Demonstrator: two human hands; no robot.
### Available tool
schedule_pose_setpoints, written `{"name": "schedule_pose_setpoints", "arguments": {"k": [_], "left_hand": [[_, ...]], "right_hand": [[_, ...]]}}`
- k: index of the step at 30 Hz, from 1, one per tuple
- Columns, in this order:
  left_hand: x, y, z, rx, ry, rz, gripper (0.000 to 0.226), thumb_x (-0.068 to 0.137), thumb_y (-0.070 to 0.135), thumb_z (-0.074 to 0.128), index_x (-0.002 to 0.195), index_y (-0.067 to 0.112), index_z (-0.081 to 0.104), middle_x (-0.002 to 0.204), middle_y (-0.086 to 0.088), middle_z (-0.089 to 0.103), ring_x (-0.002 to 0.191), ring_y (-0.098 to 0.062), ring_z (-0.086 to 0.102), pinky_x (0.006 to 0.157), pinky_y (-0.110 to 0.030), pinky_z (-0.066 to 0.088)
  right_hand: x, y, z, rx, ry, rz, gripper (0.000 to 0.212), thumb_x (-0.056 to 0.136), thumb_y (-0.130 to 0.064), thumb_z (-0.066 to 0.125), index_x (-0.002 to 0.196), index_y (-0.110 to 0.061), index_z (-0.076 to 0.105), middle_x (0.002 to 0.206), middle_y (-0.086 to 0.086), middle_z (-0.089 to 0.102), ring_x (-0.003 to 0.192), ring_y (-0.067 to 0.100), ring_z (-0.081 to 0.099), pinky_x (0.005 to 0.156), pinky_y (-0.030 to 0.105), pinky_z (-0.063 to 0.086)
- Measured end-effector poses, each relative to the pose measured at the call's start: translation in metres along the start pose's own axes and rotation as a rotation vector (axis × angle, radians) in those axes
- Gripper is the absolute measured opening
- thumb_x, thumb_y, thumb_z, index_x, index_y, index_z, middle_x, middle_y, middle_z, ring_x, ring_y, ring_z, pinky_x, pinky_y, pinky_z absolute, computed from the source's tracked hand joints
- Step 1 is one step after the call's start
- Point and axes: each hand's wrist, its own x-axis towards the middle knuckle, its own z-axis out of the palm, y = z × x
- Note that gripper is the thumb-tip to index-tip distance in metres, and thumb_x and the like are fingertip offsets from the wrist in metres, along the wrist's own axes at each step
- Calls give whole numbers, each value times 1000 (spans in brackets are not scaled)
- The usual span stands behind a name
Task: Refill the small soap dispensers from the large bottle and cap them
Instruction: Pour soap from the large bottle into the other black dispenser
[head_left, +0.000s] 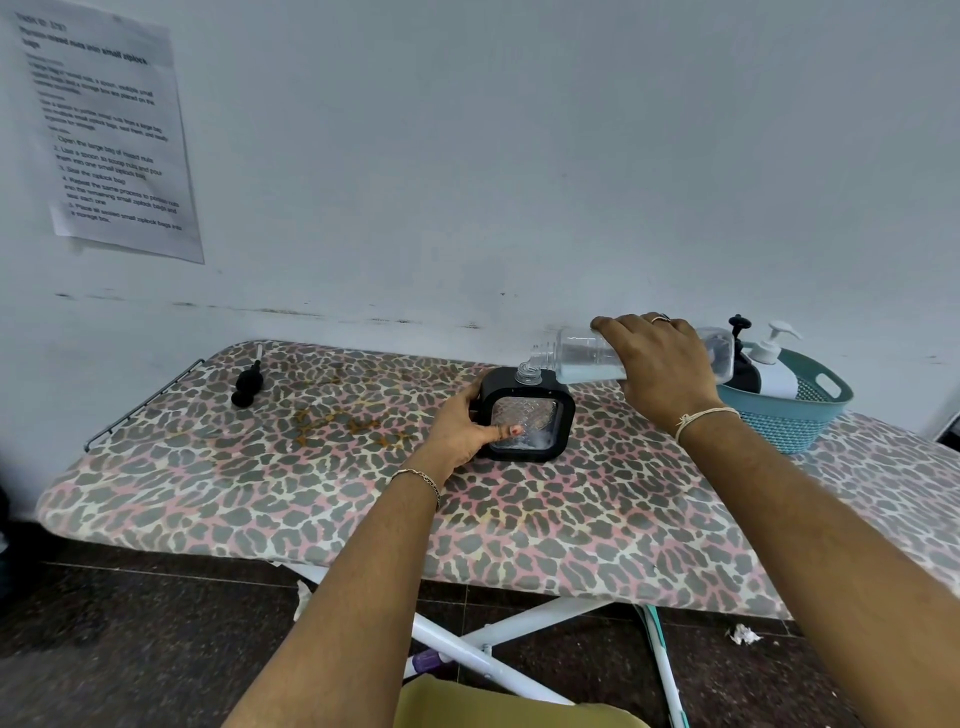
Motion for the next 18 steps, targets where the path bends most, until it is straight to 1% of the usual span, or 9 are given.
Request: {"name": "schedule_pose_setpoints", "arguments": {"k": [6, 13, 18], "left_hand": [[1, -1, 0, -16, -5, -2, 98, 64, 19, 85, 147, 17, 33, 141, -5, 51, 134, -24, 43, 113, -45, 35], [1, -1, 0, -3, 0, -1, 97, 65, 19, 86, 147, 17, 33, 141, -5, 51, 134, -23, 43, 114, -44, 34], [2, -2, 0, 6, 11, 9, 96, 65, 20, 86, 146, 17, 36, 141, -5, 51, 133, -23, 44, 113, -43, 35]], "right_hand": [[1, 0, -1, -6, -5, 2, 73, 72, -6, 75, 136, -23, 43, 117, 3, 64, 105, 28, 60, 89, 40, 47], [1, 0, -2, -6, -3, 1, 73, 72, -2, 72, 136, -22, 43, 117, 4, 64, 105, 30, 60, 89, 40, 47], [1, 0, -2, -15, -5, -1, 73, 72, -3, 73, 135, -22, 43, 117, 4, 64, 104, 29, 60, 88, 40, 47]]}}
